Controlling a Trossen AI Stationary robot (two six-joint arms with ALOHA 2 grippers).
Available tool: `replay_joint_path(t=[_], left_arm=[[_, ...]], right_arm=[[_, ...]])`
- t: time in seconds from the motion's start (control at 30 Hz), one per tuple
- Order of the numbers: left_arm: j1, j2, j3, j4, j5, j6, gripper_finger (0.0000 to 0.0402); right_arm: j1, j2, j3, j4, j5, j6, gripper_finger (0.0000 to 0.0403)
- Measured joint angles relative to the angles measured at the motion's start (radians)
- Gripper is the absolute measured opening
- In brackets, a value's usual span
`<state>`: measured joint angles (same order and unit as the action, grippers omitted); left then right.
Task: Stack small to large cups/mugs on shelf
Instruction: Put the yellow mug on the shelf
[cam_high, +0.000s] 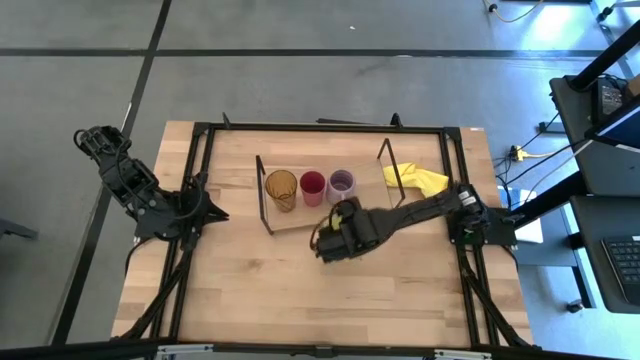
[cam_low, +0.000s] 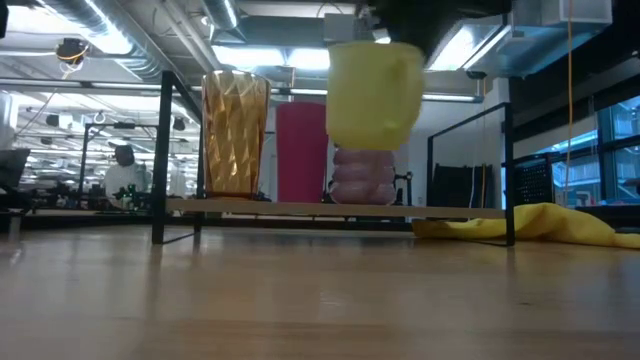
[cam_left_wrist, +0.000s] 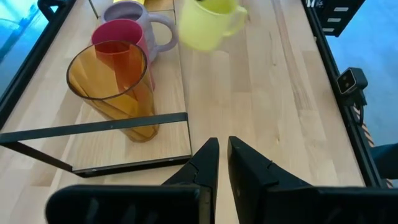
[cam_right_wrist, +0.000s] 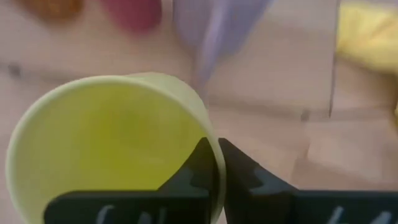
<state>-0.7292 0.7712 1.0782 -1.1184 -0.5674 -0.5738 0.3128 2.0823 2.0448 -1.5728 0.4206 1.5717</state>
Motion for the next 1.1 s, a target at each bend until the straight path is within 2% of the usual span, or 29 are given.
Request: replay_joint_path(t=[0.17, 0.47, 0.6, 0.73, 0.9, 1.1], left_arm=[[0.000, 0.000, -0.001, 0.000, 0.000, 0.000, 0.0028], [0.000, 0.000, -0.007, -0.020, -0.014, 0.001, 0.0028], [0.000, 0.000, -0.030, -0.022, -0.026, -0.001, 0.0028], [0.000, 0.000, -0.048, -0.021, -0.025, -0.025, 0.0028], [0.000, 0.000, -0.053, -0.015, -0.024, -0.026, 0.0028], [0.000, 0.000, -0.053, -0.012, -0.044, -0.025, 0.0028]], right_arm=[[-0.046, -0.092, 0.003, 0.003, 0.103, -0.087, 0.0011], [-0.201, -0.250, -0.057, 0.003, 0.138, -0.285, 0.0011], [-0.321, -0.320, -0.154, 0.003, 0.091, -0.397, 0.0011], [-0.395, -0.389, -0.263, -0.001, 0.036, -0.429, 0.0011], [-0.420, -0.421, -0.398, 0.008, -0.073, -0.428, 0.0011], [-0.413, -0.422, -0.458, 0.123, -0.085, -0.432, 0.0011]])
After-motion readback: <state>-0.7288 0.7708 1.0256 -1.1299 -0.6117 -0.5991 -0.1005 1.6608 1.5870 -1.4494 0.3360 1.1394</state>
